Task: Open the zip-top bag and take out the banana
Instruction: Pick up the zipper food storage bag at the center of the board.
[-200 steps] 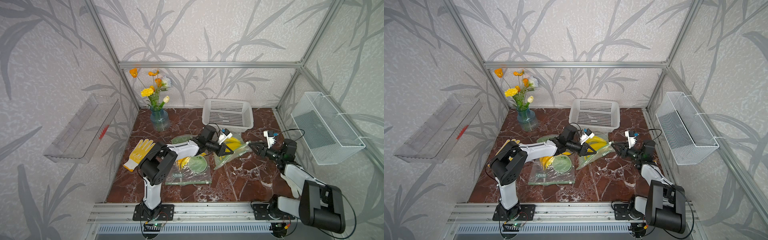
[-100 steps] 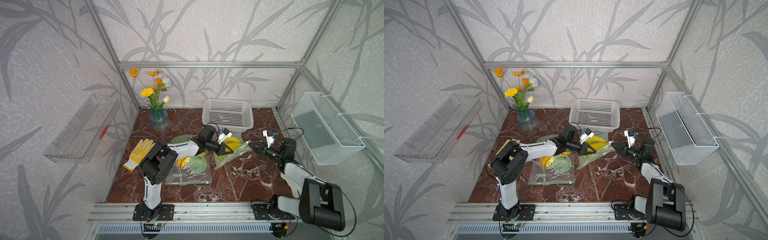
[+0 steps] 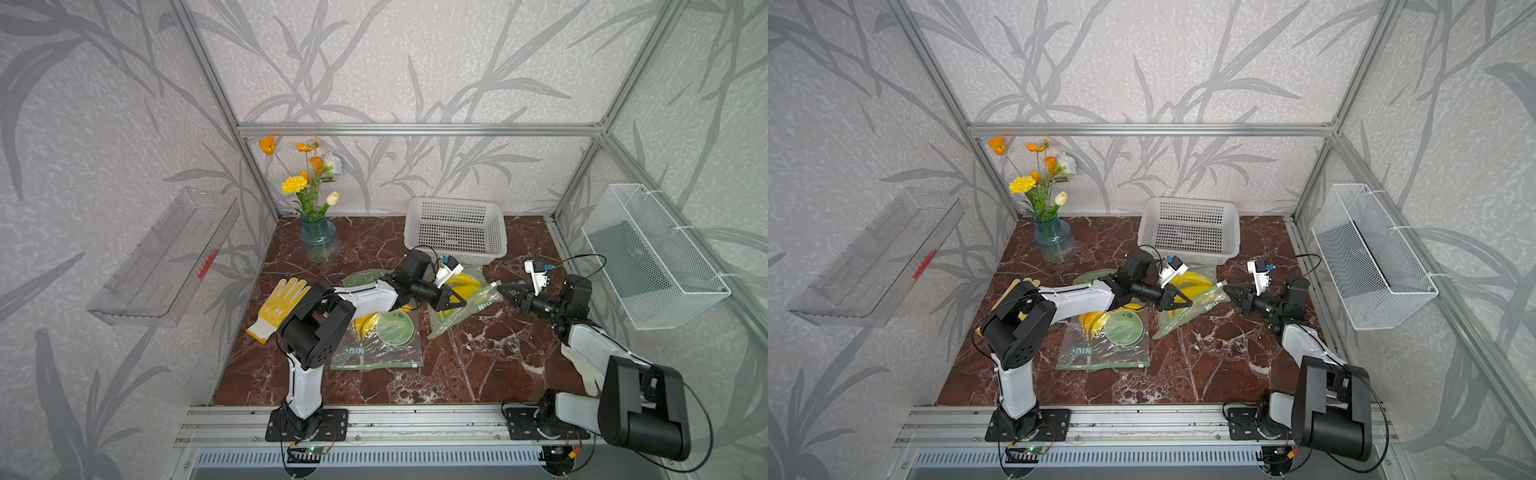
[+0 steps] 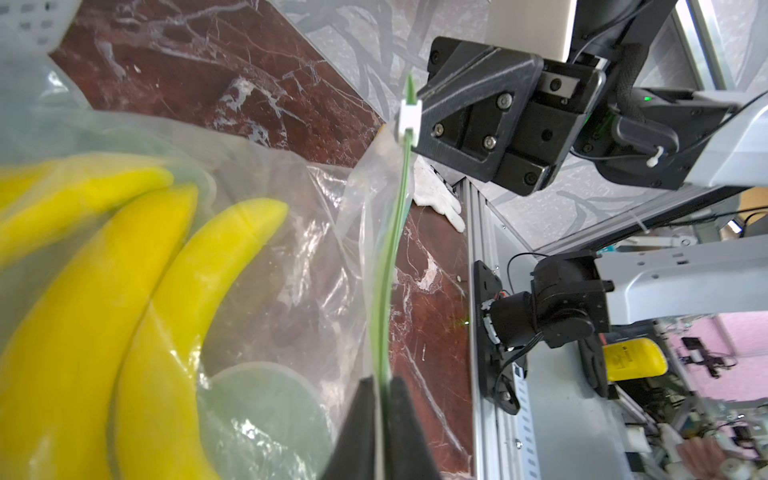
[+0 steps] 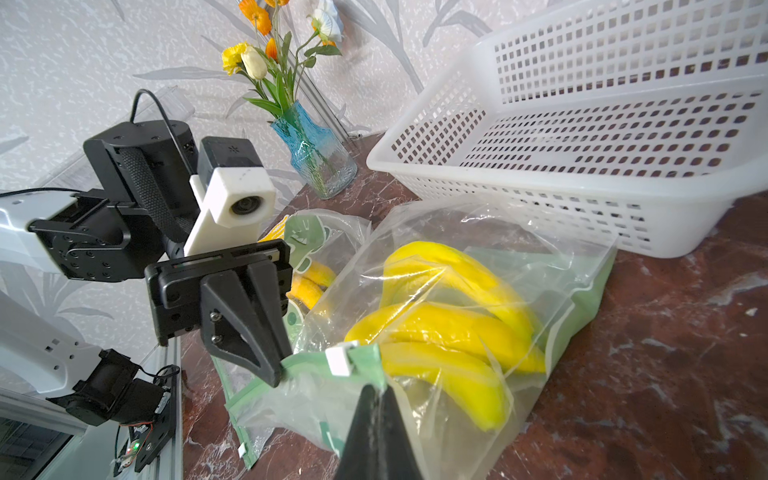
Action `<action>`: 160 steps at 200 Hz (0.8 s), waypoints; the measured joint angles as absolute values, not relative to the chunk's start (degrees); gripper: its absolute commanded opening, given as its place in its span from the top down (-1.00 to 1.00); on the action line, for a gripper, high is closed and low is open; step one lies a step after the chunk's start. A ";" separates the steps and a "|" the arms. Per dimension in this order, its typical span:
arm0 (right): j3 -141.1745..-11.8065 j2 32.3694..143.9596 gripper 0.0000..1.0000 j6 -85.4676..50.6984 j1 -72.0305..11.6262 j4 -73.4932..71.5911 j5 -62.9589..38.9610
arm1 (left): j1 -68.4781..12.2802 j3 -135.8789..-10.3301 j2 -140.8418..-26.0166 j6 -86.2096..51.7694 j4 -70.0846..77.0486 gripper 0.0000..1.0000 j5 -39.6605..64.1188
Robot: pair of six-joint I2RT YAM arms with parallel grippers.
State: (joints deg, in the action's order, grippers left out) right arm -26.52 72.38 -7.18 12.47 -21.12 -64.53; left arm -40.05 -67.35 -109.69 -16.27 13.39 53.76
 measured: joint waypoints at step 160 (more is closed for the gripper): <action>-28.23 72.38 1.00 -5.91 10.44 -17.26 -64.31 | -45.10 -84.18 -114.65 -11.35 8.25 0.21 46.61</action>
State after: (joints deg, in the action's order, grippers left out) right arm -28.23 72.38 -5.91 10.44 -17.26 -64.31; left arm -45.10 -84.18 -114.65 -11.35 8.25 46.61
